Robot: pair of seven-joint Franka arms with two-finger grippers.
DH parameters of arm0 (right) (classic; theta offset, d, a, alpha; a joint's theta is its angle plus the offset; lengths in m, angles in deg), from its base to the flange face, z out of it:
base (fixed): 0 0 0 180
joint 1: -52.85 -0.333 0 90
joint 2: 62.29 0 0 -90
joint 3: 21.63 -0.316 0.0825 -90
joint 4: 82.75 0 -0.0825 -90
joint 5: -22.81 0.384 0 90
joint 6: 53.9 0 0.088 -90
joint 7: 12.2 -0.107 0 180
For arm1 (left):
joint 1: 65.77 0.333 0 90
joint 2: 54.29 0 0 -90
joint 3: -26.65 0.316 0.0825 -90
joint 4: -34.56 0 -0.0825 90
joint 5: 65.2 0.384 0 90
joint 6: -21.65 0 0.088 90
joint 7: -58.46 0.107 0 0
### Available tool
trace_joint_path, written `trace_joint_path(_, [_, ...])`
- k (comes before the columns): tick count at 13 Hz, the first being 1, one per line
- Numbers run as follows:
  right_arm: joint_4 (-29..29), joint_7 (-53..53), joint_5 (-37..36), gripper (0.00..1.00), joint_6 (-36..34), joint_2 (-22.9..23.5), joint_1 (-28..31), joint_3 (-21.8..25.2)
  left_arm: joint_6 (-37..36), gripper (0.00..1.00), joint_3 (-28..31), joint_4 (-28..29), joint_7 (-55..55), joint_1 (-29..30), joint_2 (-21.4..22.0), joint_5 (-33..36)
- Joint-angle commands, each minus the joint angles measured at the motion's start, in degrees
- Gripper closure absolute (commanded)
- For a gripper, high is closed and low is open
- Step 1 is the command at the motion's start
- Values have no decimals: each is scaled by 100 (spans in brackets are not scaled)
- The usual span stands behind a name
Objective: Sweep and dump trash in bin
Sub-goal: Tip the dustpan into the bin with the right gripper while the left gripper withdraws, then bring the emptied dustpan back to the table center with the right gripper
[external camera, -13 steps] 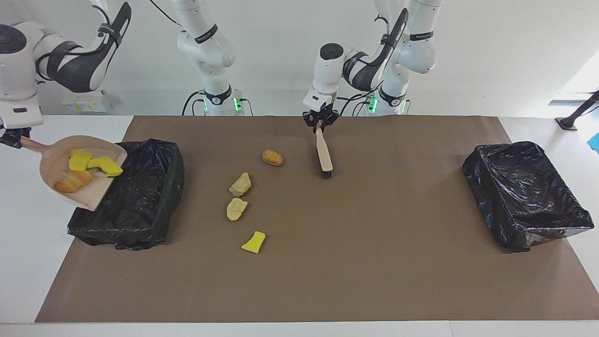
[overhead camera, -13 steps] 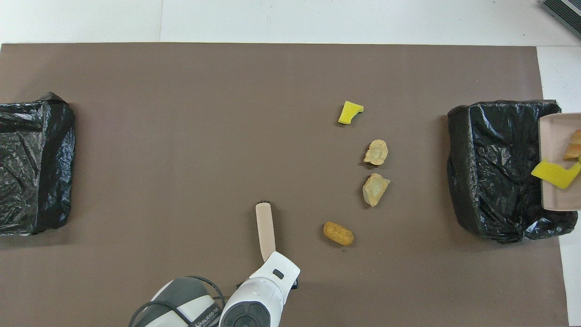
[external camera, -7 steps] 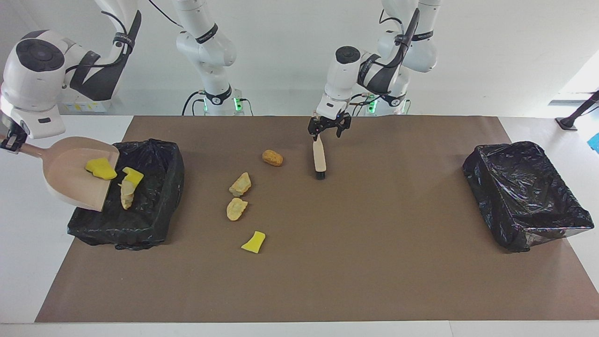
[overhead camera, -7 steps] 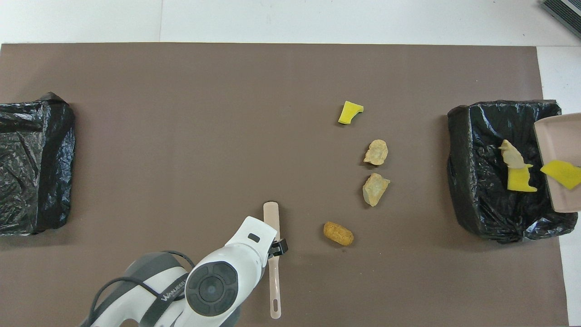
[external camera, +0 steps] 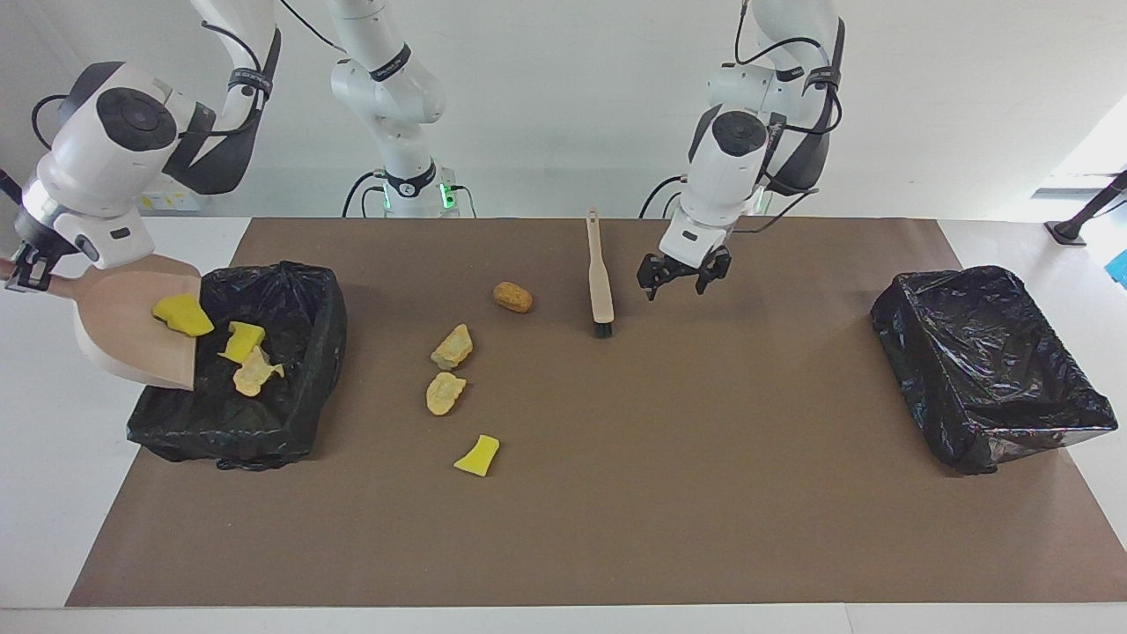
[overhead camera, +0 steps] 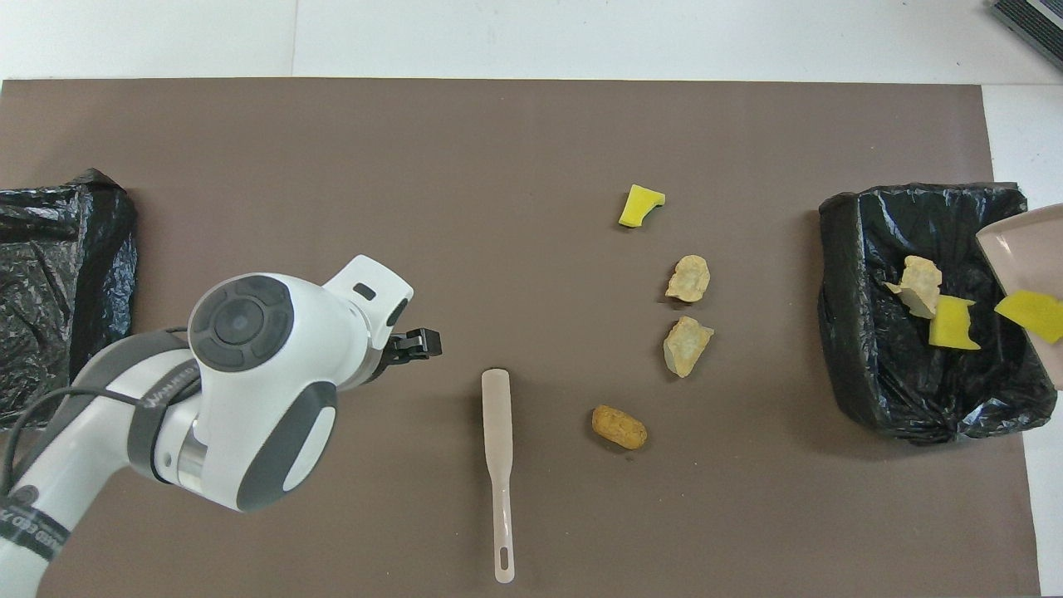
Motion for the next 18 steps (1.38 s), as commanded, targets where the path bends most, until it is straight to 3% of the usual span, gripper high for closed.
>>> trace_joint_path(1, [-146, -302, -826, 100, -64, -100, -372, -17, -748, 0, -68, -757, 887, 687, -204, -42])
trace_joint_path(5, [-287, -707, -1322, 100, -283, -126, -611, -9, -1636, 0, -68, -1355, 2206, 1390, -142, -16])
trace_joint_path(7, [-78, -926, -1201, 100, -1045, -169, -812, -26, -1970, 0, -60, -1610, 2872, 1777, -107, -16])
trace_joint_path(10, [519, -1041, 333, 100, -2108, -503, -831, -96, -2287, 0, -60, -1874, 3307, 2261, -55, -7])
trace_joint_path(12, [863, -1802, 968, 100, -3074, -548, -875, -201, -2480, 0, -60, -2075, 3289, 2306, -63, 2])
trace_joint_path(15, [830, -4048, 2311, 100, -3790, -705, -919, -552, -3034, 0, -60, -2735, 3315, 2289, -116, 476])
trace_joint_path(18, [776, -6867, 3622, 100, -4063, -724, -1225, -703, -2965, 0, -60, -2587, 3342, 2350, -2, 485])
